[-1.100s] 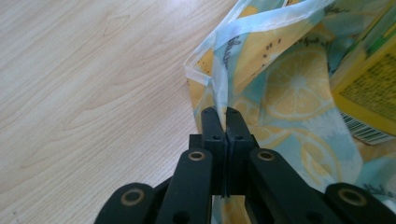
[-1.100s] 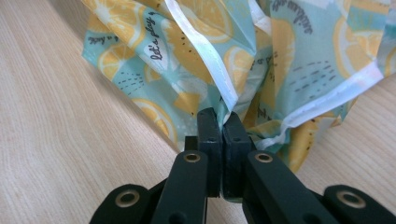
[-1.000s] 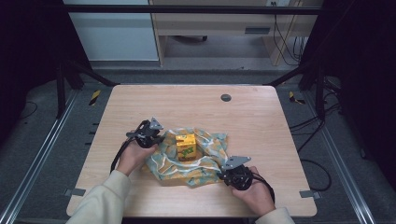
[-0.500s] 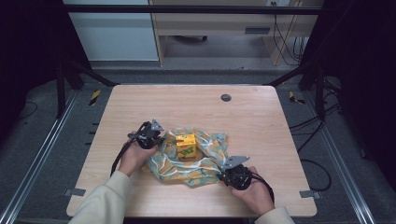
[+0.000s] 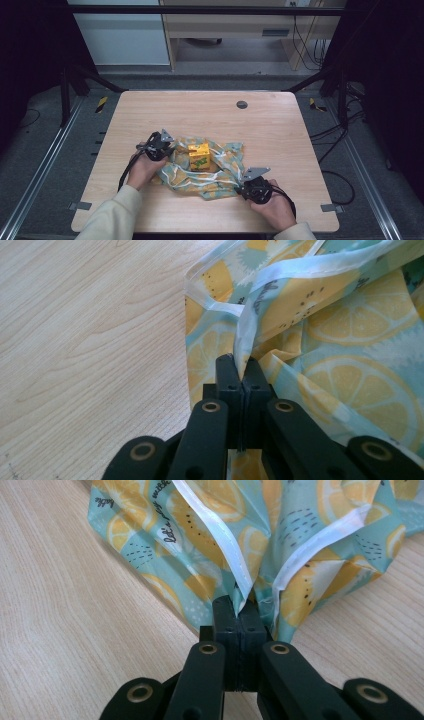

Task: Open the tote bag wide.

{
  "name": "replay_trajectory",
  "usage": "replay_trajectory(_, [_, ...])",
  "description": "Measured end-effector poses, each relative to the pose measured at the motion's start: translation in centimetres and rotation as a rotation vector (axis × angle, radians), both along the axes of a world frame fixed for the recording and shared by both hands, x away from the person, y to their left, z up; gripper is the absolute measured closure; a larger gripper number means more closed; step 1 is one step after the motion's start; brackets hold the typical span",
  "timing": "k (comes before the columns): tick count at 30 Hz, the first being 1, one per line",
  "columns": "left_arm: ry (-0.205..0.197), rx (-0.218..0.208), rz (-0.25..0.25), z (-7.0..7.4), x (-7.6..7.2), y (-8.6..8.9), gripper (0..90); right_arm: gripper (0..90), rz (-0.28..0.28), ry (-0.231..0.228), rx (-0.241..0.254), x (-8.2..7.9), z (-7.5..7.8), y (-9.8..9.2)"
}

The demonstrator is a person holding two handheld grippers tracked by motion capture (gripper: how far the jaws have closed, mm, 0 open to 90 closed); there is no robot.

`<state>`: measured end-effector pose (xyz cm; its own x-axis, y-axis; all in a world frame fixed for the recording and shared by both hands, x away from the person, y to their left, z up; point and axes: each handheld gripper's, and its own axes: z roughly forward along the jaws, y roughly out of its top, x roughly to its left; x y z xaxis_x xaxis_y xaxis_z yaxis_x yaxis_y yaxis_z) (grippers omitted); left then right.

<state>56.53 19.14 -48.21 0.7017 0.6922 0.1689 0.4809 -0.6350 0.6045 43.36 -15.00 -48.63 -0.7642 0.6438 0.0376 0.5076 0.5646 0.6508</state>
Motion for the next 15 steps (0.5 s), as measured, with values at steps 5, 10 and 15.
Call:
replay_trajectory(5, [-0.005, 0.009, -0.002, -0.08, -0.04, -0.01, 89.5, 90.0, -0.006, 0.008, -0.004, 0.08, -0.10, -0.24])
replay_trajectory(10, [-0.011, 0.003, 0.007, -0.17, 0.00, 0.22, 89.4, 90.0, -0.007, 0.013, -0.014, 0.10, -0.17, -0.33])
replay_trajectory(15, [-0.009, 0.007, 0.005, -0.15, -0.07, 0.26, 89.5, 90.0, -0.015, 0.021, -0.012, 0.09, -0.23, -0.39])
